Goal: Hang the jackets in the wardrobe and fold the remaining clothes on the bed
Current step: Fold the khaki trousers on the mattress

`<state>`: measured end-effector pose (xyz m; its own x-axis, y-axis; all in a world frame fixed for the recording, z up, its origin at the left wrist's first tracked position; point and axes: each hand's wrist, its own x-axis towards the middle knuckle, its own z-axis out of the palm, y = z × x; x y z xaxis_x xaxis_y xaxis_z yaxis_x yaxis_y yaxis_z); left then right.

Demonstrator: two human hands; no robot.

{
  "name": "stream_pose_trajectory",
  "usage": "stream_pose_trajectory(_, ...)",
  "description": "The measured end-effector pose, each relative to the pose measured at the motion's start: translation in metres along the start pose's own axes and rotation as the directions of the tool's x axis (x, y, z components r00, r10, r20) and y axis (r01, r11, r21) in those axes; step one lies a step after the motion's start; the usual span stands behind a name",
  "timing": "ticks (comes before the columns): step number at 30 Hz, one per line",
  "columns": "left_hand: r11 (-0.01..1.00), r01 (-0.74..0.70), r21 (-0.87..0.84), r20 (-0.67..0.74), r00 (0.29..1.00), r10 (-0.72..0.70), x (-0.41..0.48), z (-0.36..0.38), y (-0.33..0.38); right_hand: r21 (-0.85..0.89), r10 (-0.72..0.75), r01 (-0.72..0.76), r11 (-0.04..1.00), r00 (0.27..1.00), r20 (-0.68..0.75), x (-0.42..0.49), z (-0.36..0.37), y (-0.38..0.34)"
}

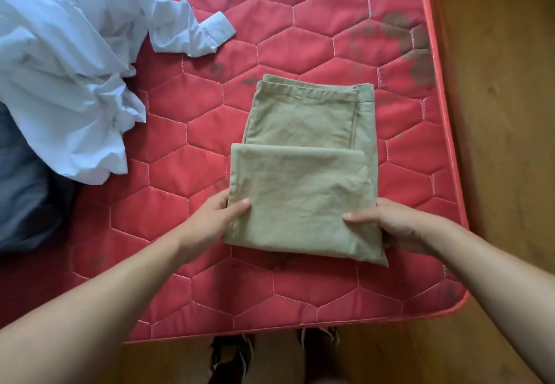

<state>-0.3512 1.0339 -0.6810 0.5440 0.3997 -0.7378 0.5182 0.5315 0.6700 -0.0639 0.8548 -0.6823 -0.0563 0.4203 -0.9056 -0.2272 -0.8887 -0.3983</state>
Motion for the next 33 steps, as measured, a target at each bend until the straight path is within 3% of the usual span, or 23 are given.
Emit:
stream_pose_trajectory(4, 0.994, -0.091, 0.063, 0.035, 0.995, 0.089, -0.001, -0.001, 0.030, 0.214, -0.192, 0.213, 0.953, 0.975, -0.114, -0.016, 0.004, -0.008)
stream_pose_trajectory(9, 0.958, -0.277, 0.071, 0.045, 0.961, 0.274, 0.036, -0.003, 0.091, 0.216, -0.373, 0.444, 0.870, 0.877, -0.302, -0.021, -0.016, -0.043)
stream_pose_trajectory(12, 0.962, -0.224, 0.158, -0.058, 0.970, 0.235, 0.073, 0.000, 0.102, 0.160, -0.352, 0.446, 0.881, 0.843, -0.407, 0.003, -0.020, -0.063)
stream_pose_trajectory(16, 0.980, -0.145, 0.134, -0.193, 0.966, 0.170, 0.094, 0.005, 0.093, 0.109, -0.286, 0.382, 0.918, 0.826, -0.485, 0.026, -0.017, -0.069)
stream_pose_trajectory(21, 0.953, -0.287, 0.095, -0.233, 0.925, 0.301, 0.091, 0.007, 0.099, 0.066, -0.402, 0.511, 0.857, 0.743, -0.535, 0.019, -0.021, -0.073)
stream_pose_trajectory(23, 0.948, -0.282, 0.145, -0.250, 0.917, 0.311, 0.098, 0.006, 0.103, 0.044, -0.425, 0.526, 0.849, 0.731, -0.533, 0.020, -0.024, -0.081)
stream_pose_trajectory(25, 0.929, -0.229, 0.290, -0.276, 0.909, 0.311, 0.107, 0.009, 0.105, -0.112, -0.438, 0.453, 0.885, 0.722, -0.535, 0.024, -0.025, -0.089)
stream_pose_trajectory(26, 0.892, -0.208, 0.402, -0.298, 0.891, 0.342, 0.111, 0.011, 0.106, -0.225, -0.444, 0.388, 0.894, 0.694, -0.567, 0.027, -0.024, -0.091)
stream_pose_trajectory(28, 0.769, -0.191, 0.610, -0.344, 0.811, 0.474, 0.107, 0.019, 0.105, -0.468, -0.525, 0.253, 0.847, 0.539, -0.659, 0.028, -0.015, -0.089)
stream_pose_trajectory(30, 0.605, -0.165, 0.779, -0.340, 0.699, 0.629, 0.094, 0.025, 0.098, -0.729, -0.717, 0.128, 0.672, 0.356, -0.599, 0.026, 0.001, -0.082)
stream_pose_trajectory(31, 0.460, -0.155, 0.874, -0.257, 0.655, 0.710, 0.087, 0.028, 0.091, -0.838, -0.808, 0.064, 0.541, 0.314, -0.498, 0.026, 0.009, -0.078)
stream_pose_trajectory(33, 0.137, -0.146, 0.980, -0.006, 0.663, 0.749, 0.082, 0.034, 0.072, -0.945, -0.875, -0.023, 0.326, 0.371, -0.311, 0.036, 0.017, -0.073)
